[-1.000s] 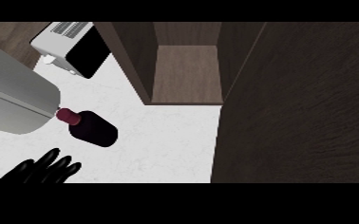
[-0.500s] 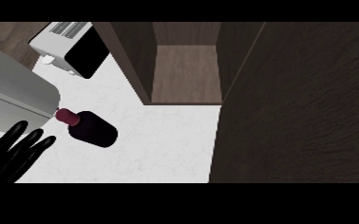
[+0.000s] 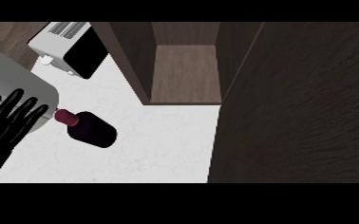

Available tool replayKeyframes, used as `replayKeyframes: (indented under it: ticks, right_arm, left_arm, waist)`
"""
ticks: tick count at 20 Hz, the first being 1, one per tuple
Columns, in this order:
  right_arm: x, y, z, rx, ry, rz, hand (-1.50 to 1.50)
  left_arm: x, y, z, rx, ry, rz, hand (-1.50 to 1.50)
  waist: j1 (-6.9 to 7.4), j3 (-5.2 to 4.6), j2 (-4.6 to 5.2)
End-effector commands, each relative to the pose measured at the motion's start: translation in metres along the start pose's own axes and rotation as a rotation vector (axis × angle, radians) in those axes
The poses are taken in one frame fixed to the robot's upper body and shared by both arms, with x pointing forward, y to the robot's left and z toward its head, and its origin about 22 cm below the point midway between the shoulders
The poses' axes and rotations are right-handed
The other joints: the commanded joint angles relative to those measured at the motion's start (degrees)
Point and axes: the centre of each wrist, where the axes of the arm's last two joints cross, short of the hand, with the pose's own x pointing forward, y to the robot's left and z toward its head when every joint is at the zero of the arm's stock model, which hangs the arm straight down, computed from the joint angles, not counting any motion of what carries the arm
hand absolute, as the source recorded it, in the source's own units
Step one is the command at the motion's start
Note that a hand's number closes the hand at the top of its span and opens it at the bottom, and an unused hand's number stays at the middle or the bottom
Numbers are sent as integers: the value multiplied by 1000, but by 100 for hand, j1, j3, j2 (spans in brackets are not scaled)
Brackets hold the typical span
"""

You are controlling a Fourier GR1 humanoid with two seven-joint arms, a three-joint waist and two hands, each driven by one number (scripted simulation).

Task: Pick up the wine, place it into the cabinet and close the cabinet

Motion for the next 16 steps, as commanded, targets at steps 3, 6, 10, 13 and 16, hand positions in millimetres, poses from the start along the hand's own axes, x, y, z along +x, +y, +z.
replayKeyframes:
  ticks: [3, 6, 10, 13, 16]
  right_arm:
    - [9, 6, 15, 23, -44, -40, -150]
    - [7, -1, -9, 10, -33, -22, -150]
    - [9, 6, 6, -10, -41, -31, -150]
    - [19, 1, 17, 3, -41, -48, -150]
    - [7, 1, 11, 22, -25, -26, -150]
  left_arm:
    - [-26, 43, -12, 42, 36, -29, -150]
    - [-42, 39, -19, 36, 78, -43, -150]
    - [-85, 47, -6, 37, 122, -37, -150]
    - [-97, 56, -5, 39, 160, -48, -150]
    - [-100, 81, 3, 49, 175, -31, -150]
  waist:
    - [-33, 0, 6]
    - [12, 0, 7]
    - [-10, -2, 6]
    - [-35, -1, 5]
    - [-50, -2, 14]
